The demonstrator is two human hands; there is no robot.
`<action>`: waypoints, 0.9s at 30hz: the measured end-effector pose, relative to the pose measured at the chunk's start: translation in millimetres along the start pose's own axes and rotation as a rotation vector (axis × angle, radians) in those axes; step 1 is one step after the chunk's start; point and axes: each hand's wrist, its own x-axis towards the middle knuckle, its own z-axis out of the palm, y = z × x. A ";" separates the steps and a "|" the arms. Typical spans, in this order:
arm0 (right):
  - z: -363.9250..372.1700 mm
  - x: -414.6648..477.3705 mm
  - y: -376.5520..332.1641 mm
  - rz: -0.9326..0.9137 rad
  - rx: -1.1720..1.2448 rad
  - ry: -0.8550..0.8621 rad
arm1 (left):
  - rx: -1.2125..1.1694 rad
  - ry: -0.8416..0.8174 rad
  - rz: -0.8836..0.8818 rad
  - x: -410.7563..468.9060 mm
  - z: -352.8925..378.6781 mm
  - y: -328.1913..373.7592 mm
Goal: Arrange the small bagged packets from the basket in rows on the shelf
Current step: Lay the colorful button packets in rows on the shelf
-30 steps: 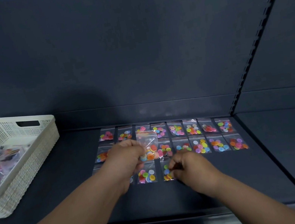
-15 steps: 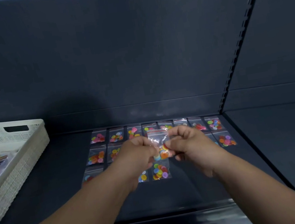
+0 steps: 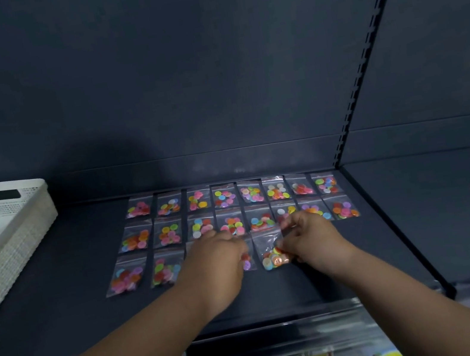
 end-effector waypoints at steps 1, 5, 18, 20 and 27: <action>0.5 -0.5 0.7 -0.012 -0.066 0.018 | 0.033 -0.002 0.015 -0.4 2.7 -0.7; 0.1 -8.6 2.5 -0.189 -0.340 0.121 | 0.076 0.004 0.034 -3.4 7.4 -1.4; 0.6 -7.9 12.0 -0.494 -0.554 -0.066 | 0.039 -0.010 0.002 -3.9 7.2 -3.4; 0.5 -8.3 11.3 -0.487 -0.562 -0.076 | 0.038 -0.012 -0.002 -4.2 7.7 -4.1; 2.6 -6.2 -12.8 -0.492 -0.515 -0.013 | 0.033 0.049 -0.005 -3.8 -9.1 -7.4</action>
